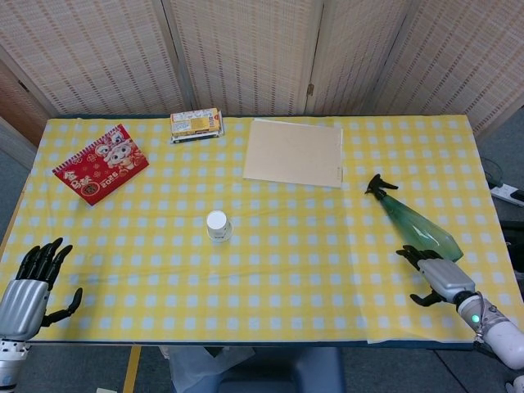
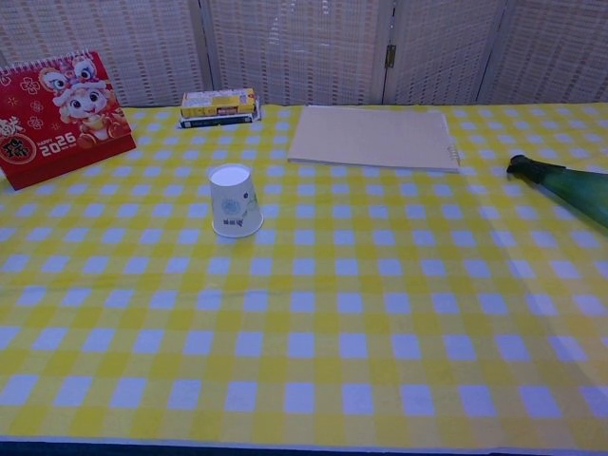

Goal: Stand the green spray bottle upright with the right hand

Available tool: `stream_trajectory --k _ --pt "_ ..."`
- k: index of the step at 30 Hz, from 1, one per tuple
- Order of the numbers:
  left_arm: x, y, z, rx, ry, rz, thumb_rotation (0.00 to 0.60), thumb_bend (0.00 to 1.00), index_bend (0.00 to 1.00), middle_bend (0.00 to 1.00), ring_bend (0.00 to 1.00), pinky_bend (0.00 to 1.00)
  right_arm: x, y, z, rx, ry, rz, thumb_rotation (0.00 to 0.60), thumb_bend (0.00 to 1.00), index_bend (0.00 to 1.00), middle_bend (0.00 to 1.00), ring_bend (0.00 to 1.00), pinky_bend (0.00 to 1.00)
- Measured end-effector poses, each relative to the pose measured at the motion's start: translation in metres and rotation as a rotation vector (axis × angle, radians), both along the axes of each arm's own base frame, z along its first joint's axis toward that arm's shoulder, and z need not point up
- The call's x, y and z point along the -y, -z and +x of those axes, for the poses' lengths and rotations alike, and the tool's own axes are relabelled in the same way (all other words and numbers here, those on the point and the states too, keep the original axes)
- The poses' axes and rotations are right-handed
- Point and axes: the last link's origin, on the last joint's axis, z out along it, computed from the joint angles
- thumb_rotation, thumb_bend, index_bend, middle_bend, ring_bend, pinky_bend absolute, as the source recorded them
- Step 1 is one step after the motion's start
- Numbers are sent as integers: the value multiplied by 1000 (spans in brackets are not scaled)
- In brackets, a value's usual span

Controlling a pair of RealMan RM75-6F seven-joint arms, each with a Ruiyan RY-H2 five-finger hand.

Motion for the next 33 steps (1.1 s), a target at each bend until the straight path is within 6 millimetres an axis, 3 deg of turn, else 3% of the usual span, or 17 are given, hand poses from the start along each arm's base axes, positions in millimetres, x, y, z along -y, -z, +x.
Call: stream_trajectory --k 12,18,25,33 --pt "0 0 0 9 1 -1 332 486 0 0 0 0 25 -31 -22 -92 89 -116 600 378 0 9 88 0" --pt "1 -2 1 15 6 1 331 486 0 0 0 0 25 -42 -15 34 118 -186 600 377 0 12 97 0" --pt "0 2 2 5 8 -12 330 487 0 0 0 0 38 -71 4 106 20 -376 600 377 0 12 91 0" --pt "2 -3 2 40 16 -11 331 486 0 0 0 0 62 -63 15 -26 67 -396 600 377 0 15 90 0"
